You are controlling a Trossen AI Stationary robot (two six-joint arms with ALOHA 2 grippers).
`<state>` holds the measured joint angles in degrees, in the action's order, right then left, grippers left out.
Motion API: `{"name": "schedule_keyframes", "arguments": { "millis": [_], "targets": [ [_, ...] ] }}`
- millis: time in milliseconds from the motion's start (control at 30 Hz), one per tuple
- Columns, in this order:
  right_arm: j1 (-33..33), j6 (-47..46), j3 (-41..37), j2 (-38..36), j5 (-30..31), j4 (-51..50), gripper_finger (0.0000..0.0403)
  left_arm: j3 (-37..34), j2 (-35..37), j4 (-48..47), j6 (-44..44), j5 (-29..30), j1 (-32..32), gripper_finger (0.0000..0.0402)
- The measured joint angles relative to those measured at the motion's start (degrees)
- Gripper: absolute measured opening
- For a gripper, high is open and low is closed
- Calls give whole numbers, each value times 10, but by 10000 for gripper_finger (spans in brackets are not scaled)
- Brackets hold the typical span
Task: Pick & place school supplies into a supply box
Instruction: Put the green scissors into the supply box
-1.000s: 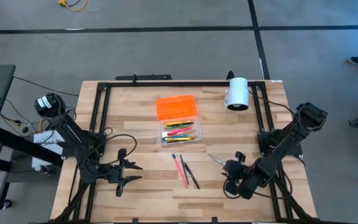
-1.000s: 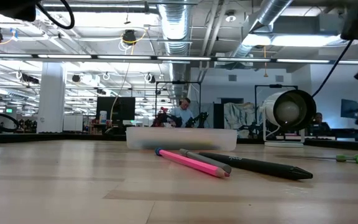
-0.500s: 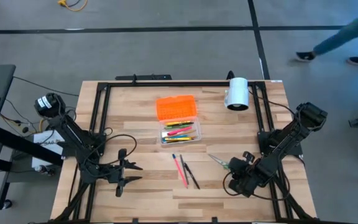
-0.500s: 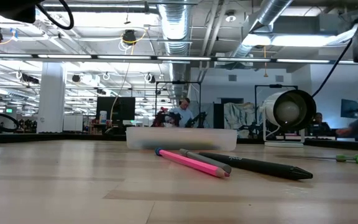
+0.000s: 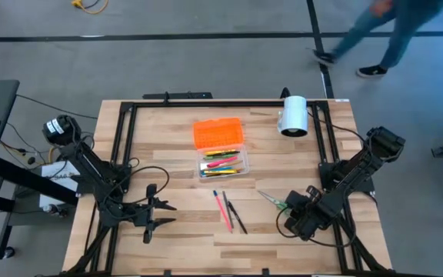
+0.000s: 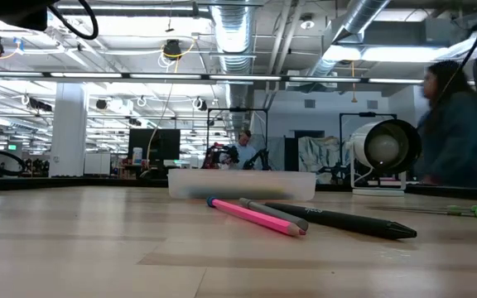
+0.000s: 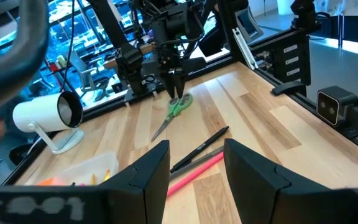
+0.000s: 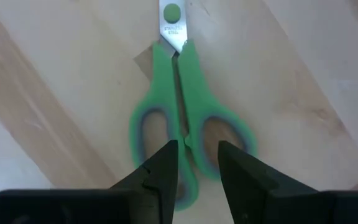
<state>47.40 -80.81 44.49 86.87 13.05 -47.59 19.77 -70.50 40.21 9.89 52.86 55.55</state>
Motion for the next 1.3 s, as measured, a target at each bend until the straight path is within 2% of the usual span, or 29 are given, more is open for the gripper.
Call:
{"name": "schedule_keyframes", "arguments": {
  "millis": [300,533,767,1300],
  "targets": [
    [-12,-4,0,2,3,6,108,0,0,0,-1,0,0,144],
    [-31,58,1,31,-24,48,108,0,0,0,-2,0,0,144],
    [-40,63,2,40,-35,40,108,0,0,0,-5,-1,0,144],
    [-40,43,39,43,-46,-44,108,0,0,0,-6,-3,0,144]
  ]
}}
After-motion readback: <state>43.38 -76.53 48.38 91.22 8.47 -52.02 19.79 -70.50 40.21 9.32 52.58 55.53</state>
